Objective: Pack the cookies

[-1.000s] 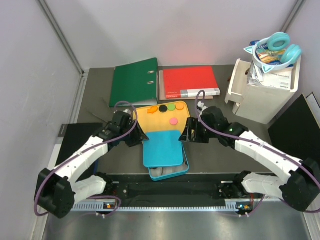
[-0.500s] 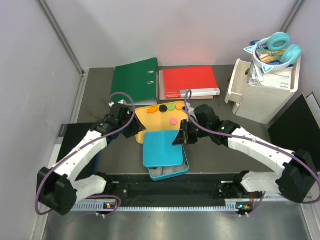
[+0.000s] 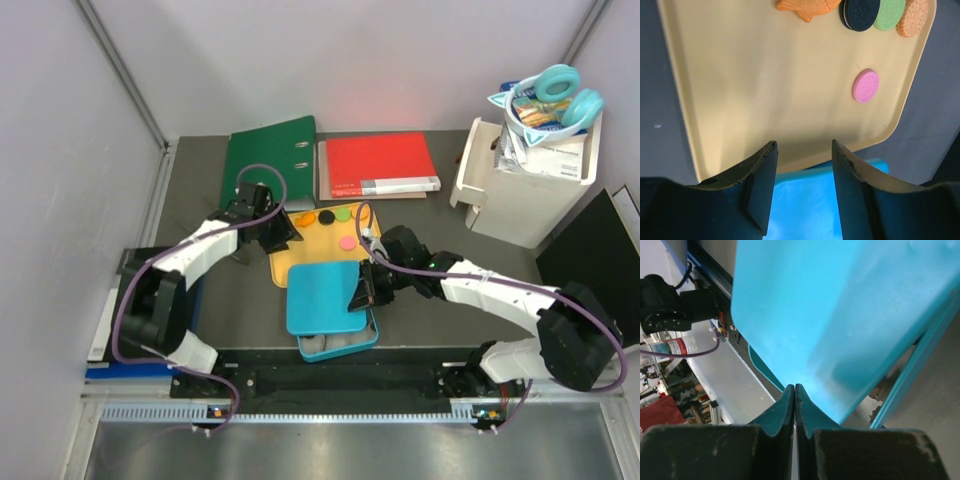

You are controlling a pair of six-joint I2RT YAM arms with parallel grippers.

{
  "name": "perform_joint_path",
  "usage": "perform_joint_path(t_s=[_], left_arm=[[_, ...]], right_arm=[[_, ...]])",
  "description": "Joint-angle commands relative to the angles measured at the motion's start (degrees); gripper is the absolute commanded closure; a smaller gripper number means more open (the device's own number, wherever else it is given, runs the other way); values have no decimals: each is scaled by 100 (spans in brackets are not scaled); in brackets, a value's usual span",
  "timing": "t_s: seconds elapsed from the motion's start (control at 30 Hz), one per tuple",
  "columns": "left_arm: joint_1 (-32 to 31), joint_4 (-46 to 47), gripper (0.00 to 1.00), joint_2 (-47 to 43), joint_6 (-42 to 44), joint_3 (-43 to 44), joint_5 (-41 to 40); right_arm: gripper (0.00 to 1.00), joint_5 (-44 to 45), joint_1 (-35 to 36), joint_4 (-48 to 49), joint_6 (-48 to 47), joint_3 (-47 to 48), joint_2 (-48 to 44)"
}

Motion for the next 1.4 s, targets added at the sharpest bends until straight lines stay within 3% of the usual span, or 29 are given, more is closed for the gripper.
perform_joint_path(t_s=[0.0, 0.43, 0.77, 0.93, 1.13, 1.37], left_arm=[[19, 271, 49, 684, 356, 553, 795], [11, 437, 54, 1073, 629, 352, 1068], [-33, 543, 57, 818, 664, -52, 1270], [-51, 526, 58, 783, 691, -96, 1279], [-51, 526, 58, 801, 700, -79, 1270], [-51, 552, 57, 765, 603, -70, 1191]], right_arm=[[100, -90, 38, 193, -191, -182, 45], [100, 68, 46, 61, -261, -403, -253], [100, 218, 38, -308, -323, 80, -447], [98, 7, 116, -615, -612, 317, -1000], [100, 225, 696, -1687, -1254, 293, -1615], [100, 692, 1496, -1706, -781, -428, -1976]])
